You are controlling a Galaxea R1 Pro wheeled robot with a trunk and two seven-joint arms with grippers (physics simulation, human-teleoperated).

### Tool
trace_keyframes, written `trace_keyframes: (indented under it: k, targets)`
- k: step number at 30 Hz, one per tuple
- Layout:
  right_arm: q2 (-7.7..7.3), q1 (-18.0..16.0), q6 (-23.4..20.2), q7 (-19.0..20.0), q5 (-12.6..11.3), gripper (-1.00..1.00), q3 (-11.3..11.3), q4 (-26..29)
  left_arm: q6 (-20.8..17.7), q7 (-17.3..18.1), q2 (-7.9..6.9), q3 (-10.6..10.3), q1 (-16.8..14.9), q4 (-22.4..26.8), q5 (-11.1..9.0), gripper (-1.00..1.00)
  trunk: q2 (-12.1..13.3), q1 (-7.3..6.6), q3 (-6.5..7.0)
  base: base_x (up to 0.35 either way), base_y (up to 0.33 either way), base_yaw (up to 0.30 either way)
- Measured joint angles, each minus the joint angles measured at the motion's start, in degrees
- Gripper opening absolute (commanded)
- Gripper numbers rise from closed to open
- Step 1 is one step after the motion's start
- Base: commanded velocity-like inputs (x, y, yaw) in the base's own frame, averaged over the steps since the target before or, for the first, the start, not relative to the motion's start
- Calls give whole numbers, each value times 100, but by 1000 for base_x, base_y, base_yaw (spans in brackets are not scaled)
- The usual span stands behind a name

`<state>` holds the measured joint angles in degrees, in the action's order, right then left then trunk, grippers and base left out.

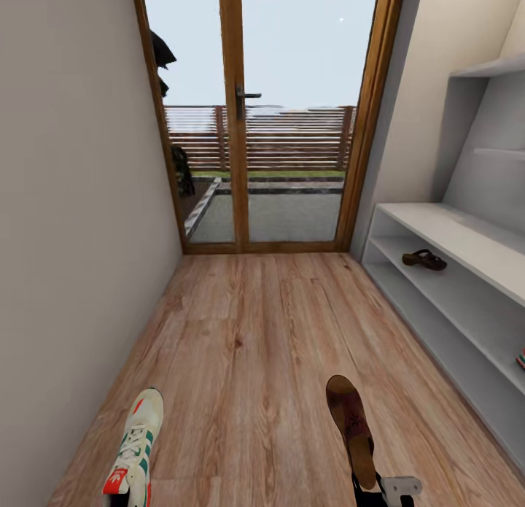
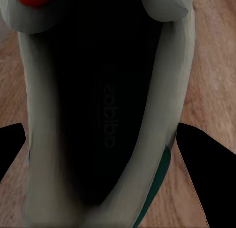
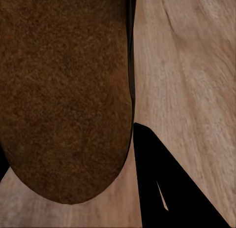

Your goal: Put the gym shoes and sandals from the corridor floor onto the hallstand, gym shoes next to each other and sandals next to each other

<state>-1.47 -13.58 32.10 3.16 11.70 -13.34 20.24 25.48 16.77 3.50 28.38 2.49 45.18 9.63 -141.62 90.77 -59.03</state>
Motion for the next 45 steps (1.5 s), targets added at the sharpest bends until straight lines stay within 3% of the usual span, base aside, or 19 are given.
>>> trace_keyframes:
  k: [33, 45]
  targets:
    - [-2, 0, 0, -5, -1, -100, -9, 7, 0, 0, 2, -1, 0, -1, 0, -100, 0, 0, 0, 339, 0, -2]
    - [-2, 1, -1, -8, -2, -100, -8, 9, -1, 2, 0, 9, -1, -1, 0, -100, 0, 0, 0, 339, 24, -234]
